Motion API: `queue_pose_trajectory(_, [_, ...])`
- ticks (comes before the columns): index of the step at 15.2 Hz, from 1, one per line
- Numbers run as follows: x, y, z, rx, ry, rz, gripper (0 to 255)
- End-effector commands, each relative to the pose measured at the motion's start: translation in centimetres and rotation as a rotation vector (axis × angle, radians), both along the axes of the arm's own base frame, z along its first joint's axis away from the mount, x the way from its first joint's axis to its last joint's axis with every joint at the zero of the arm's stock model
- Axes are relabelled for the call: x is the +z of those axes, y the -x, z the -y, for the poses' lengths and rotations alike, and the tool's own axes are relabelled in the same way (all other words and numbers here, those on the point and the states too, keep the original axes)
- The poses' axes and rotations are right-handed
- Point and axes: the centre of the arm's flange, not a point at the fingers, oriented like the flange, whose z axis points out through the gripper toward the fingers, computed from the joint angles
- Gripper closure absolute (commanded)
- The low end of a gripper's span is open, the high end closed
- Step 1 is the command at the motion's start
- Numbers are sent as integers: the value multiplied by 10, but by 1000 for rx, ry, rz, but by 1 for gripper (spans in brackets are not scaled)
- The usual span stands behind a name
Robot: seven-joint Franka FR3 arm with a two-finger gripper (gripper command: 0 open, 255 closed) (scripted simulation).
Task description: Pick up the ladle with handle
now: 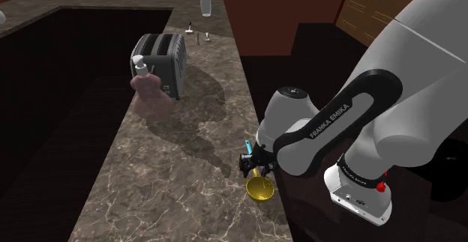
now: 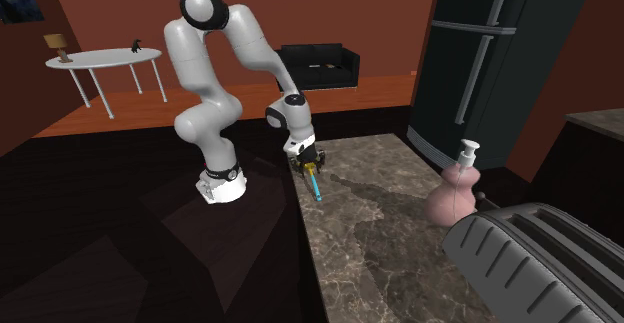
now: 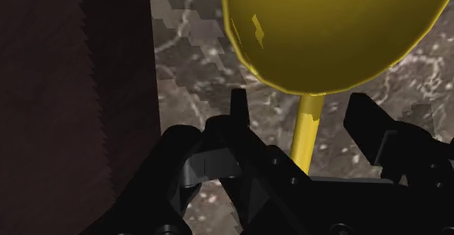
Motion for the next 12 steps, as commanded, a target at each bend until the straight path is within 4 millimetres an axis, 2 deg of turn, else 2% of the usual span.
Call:
queue_pose_trajectory(1, [-1, 0, 0, 0, 0, 0, 255])
queue_pose_trajectory(9, [-1, 0, 0, 0, 0, 0, 255])
queue_pose_trajectory(12, [15, 0, 0, 0, 0, 0, 255])
